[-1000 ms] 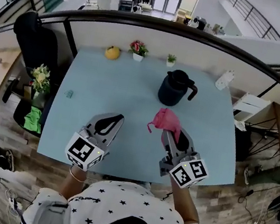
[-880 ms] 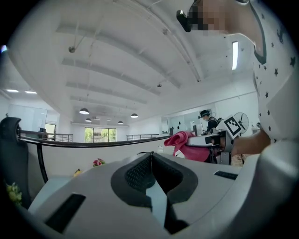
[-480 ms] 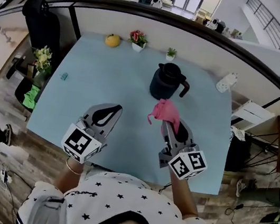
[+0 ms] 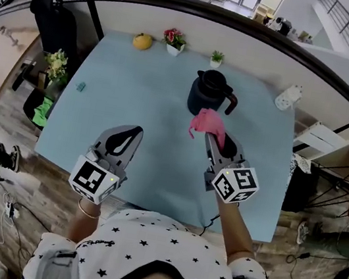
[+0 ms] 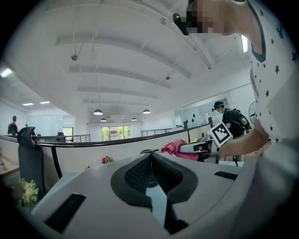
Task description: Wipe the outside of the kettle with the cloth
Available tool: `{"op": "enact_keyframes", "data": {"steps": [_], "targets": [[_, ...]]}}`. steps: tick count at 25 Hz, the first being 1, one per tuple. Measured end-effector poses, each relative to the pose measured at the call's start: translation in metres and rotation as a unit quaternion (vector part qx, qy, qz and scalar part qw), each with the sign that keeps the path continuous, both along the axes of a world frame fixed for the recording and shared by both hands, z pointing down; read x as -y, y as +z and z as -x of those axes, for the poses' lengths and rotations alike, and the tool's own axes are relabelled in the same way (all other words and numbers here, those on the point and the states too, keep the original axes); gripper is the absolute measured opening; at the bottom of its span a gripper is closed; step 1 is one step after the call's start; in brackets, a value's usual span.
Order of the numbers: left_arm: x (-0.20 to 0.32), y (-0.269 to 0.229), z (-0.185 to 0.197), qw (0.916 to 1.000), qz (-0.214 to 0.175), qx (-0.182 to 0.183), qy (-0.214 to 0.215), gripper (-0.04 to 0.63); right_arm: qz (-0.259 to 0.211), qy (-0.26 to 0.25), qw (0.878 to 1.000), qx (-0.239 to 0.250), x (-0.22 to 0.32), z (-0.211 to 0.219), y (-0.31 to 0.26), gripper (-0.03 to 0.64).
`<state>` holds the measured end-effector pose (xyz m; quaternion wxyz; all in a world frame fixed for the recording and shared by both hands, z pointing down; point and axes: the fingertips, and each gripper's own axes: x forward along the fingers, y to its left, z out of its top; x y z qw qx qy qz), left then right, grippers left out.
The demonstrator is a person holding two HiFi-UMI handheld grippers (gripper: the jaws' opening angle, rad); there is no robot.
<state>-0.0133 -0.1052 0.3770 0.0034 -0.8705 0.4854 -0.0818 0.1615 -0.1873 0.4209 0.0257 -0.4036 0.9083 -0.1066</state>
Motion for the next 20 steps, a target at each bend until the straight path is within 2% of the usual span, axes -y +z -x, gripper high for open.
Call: {"op": "enact_keyframes", "data": {"steps": [3,10,15,20], "targets": [[0.004,0.003,0.014,0.9999,0.006,0.003,-0.01,0.029,-0.019,0.021,0.999,-0.025,0.021,-0.003,-0.003,0.104],[0.023,0.003,0.029,1.0,0.005,0.004,0.001,0.029,-0.017,0.114,0.993,-0.03,0.075,-0.029,-0.004,0.104],[0.038,0.003,0.041,1.0,0.005,-0.002,0.002,0.029,-0.002,0.146,0.988,-0.049,0.107,-0.028,0.01,0.103],[0.05,0.011,0.052,0.9999,0.014,-0.007,-0.006,0.029,0.016,0.155,0.984,-0.088,0.128,-0.023,0.034,0.101]]}}
